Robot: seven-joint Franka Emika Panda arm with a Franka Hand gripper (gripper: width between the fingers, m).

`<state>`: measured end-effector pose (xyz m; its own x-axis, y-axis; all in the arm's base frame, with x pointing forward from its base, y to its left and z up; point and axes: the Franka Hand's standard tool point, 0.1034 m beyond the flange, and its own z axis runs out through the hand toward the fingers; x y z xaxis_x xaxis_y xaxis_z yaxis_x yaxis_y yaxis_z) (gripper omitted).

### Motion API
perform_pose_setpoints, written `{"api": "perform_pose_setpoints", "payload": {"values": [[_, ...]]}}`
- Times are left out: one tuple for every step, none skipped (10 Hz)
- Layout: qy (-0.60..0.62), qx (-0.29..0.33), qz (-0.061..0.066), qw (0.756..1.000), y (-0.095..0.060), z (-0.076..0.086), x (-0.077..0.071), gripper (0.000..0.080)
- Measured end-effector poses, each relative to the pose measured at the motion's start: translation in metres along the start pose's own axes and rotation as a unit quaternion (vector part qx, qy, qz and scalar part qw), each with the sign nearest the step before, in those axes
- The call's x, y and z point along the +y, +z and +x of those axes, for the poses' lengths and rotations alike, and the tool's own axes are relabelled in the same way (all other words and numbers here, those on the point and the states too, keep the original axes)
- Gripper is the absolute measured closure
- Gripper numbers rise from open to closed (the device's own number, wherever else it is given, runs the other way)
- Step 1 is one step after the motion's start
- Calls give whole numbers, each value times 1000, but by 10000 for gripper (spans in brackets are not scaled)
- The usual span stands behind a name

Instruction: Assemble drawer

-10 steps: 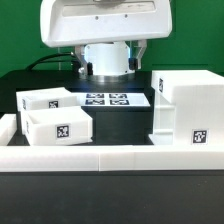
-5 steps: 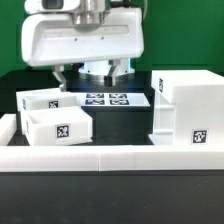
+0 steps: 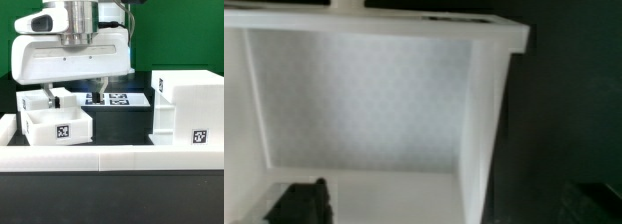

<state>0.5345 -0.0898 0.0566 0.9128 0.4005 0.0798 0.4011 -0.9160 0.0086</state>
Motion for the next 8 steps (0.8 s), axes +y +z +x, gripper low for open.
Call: {"api": "perform_pose_setpoints", "payload": {"values": [[0,0,0,1000,0,0,0,151],[0,-1,0,1000,2,-1,0,151],[-2,-1,-4,1000,10,-7,-1,151],[-3,3,-14,1000,21,-15,-2,151],[-1,-1,-15,1000,32,-24,-5,151],[-1,-4,-15,1000,38,-27,-7,151],[-3,1,-21,1000,42,-27,-8,151],[-4,-1,-21,1000,46,-29,-9,151]]}}
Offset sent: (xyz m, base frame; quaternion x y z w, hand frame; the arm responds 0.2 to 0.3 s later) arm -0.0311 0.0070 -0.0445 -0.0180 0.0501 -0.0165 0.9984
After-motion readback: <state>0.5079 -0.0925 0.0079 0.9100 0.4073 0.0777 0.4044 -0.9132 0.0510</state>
